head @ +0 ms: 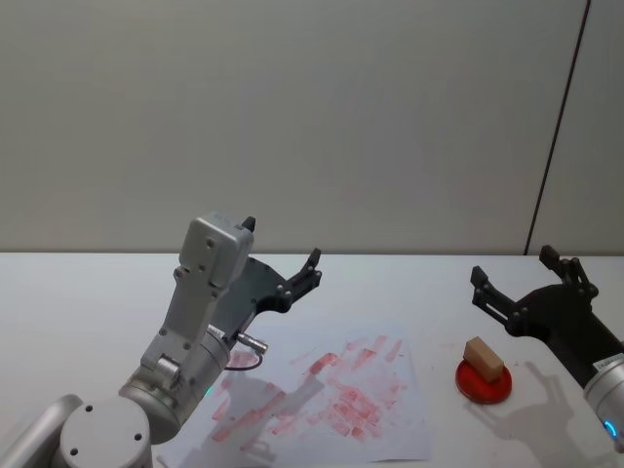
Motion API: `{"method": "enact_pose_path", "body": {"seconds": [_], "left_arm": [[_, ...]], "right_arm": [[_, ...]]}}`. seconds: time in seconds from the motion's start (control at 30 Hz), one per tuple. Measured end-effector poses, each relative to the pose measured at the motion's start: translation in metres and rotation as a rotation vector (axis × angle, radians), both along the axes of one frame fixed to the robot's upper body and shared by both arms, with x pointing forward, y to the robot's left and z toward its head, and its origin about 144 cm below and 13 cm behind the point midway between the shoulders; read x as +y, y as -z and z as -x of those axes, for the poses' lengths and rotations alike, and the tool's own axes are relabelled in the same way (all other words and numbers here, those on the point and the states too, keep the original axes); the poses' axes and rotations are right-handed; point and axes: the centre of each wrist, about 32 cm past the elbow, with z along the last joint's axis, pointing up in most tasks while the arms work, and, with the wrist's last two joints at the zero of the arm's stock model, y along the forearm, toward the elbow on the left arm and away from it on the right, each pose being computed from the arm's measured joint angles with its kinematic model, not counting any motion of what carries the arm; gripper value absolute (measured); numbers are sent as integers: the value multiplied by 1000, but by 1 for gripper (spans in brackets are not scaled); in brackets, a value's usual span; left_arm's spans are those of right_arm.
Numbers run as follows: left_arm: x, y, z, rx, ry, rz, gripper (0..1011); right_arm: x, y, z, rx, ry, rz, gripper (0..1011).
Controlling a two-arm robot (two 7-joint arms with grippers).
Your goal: Use the one hand to pick up the stamp and affix it onto the A4 paper.
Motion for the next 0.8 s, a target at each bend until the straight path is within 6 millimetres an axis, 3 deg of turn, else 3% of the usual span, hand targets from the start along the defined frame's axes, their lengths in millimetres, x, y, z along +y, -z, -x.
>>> {"method": "enact_pose_path", "body": {"seconds": [0.8], "left_arm": [[0, 0, 0, 0, 0, 0, 1002]], "right_arm": [[-2, 3, -2, 15, -17, 14, 1001]]}}
